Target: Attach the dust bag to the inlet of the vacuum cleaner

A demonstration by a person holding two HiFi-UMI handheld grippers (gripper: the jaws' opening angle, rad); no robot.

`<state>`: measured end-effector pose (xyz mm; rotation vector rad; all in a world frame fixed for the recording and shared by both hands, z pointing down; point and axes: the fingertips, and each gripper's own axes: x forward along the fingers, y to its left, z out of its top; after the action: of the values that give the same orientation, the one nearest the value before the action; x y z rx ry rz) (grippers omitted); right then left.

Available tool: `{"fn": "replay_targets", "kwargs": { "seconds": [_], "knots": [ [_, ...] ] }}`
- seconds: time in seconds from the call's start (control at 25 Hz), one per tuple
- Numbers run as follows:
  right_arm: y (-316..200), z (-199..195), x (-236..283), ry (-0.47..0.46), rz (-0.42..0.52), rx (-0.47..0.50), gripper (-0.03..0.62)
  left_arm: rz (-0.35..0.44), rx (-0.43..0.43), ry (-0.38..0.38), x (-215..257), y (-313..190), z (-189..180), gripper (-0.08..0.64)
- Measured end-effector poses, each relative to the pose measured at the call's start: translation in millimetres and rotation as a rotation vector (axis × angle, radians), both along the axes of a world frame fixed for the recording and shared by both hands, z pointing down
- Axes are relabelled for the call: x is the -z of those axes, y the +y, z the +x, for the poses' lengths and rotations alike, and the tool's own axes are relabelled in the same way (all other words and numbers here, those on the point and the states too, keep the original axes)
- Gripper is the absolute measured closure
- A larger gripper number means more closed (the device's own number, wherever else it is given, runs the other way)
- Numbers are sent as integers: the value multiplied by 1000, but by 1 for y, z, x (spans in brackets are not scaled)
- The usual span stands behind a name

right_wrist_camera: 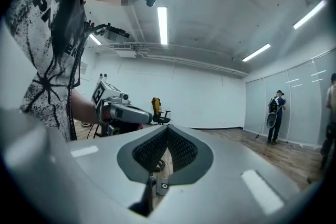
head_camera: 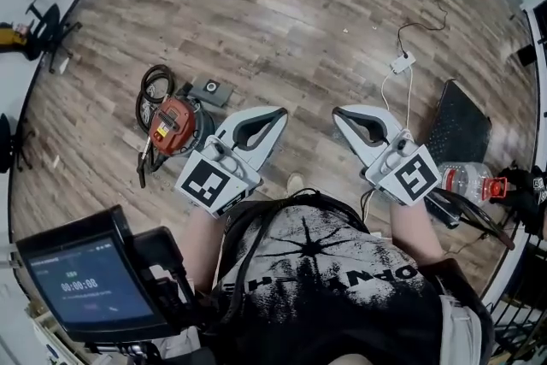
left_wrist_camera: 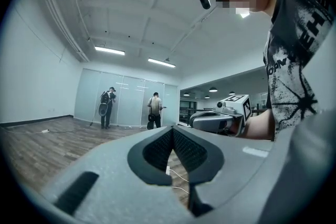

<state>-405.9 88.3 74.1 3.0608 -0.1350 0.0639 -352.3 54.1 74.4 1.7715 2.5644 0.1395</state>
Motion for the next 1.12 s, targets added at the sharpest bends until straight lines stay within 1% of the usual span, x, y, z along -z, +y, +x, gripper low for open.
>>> {"fn": "replay_targets", "kwargs": {
  "seconds": [0.08, 0.12, 0.24, 0.48, 0.52, 0.64, 0.76, 0.96, 1.12],
  "knots": [
    [15, 1, -5, -17, 0, 12, 592, -29, 6, -3, 6, 15, -1, 561],
    [21, 2, -6, -19, -1, 19, 592, -30, 7, -2, 6, 20, -2, 561],
    [34, 12, -7, -12, 3, 34, 592, 7, 12, 15, -5, 33, 3, 561],
    [51, 39, -13, 6, 17, 56, 592, 52, 18, 8, -22, 50, 25, 561],
    [53, 40, -11, 12, 17, 57, 592, 48, 16, 7, -21, 53, 26, 561],
    [69, 45, -15, -13, 11, 52, 592, 24, 11, 31, -18, 71, 32, 561],
    [92, 75, -16, -18, 6, 49, 592, 9, 3, 30, -17, 96, 61, 561],
    [131, 155, -9, -26, 1, 62, 592, 28, 4, 21, -17, 137, 138, 561],
    [157, 200, 1, 7, -2, 70, 592, 1, 24, 25, -7, 162, 183, 561]
  ]
}}
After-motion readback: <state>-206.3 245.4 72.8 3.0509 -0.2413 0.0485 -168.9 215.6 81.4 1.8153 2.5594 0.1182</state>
